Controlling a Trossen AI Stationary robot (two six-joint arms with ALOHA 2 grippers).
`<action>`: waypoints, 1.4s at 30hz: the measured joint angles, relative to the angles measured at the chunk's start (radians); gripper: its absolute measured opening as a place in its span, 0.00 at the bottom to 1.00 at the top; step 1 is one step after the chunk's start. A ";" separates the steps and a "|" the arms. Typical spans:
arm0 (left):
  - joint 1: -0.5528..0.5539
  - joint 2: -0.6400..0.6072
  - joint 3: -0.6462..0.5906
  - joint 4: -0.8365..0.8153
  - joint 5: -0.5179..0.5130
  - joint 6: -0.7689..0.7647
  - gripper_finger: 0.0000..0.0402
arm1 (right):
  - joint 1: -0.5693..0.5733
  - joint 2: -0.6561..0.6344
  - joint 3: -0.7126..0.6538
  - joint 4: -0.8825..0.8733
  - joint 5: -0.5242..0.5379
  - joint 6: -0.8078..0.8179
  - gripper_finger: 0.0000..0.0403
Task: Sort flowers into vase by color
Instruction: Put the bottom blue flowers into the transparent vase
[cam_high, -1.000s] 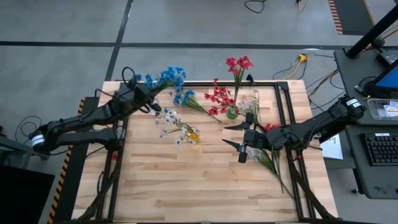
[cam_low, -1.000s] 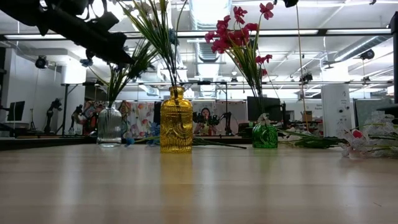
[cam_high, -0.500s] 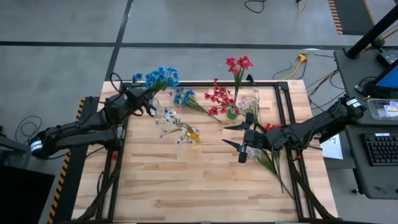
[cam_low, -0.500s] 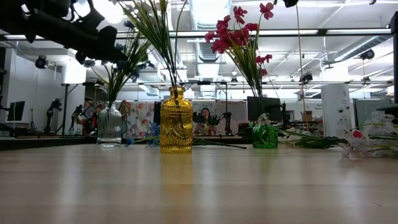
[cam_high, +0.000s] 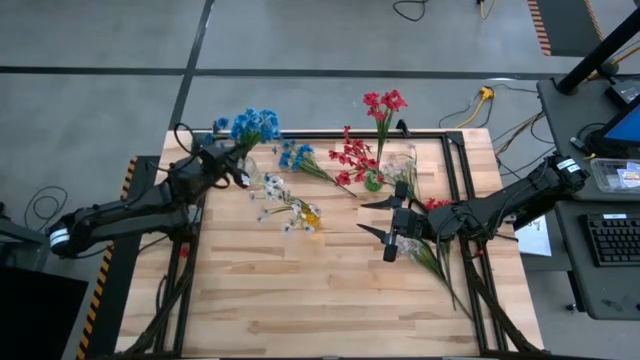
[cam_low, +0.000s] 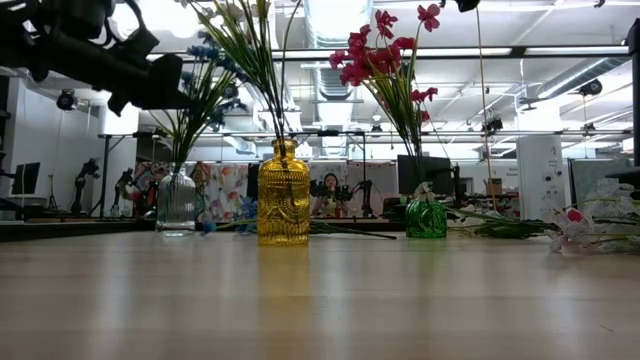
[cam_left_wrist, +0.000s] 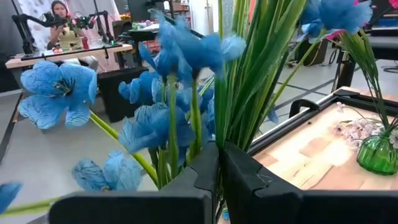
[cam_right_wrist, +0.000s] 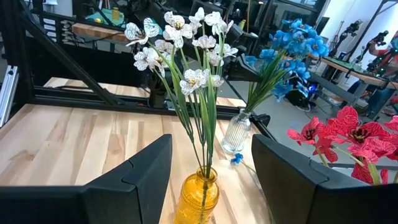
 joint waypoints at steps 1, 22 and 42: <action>0.000 0.000 -0.003 0.002 0.000 -0.002 0.00 | 0.000 0.000 0.000 -0.001 0.000 0.000 0.53; 0.000 -0.033 -0.113 0.127 0.000 -0.061 0.00 | 0.000 0.000 0.000 -0.021 0.000 0.016 0.53; 0.000 -0.061 -0.172 0.146 0.000 -0.107 0.00 | 0.000 0.000 0.000 -0.022 0.000 0.016 0.53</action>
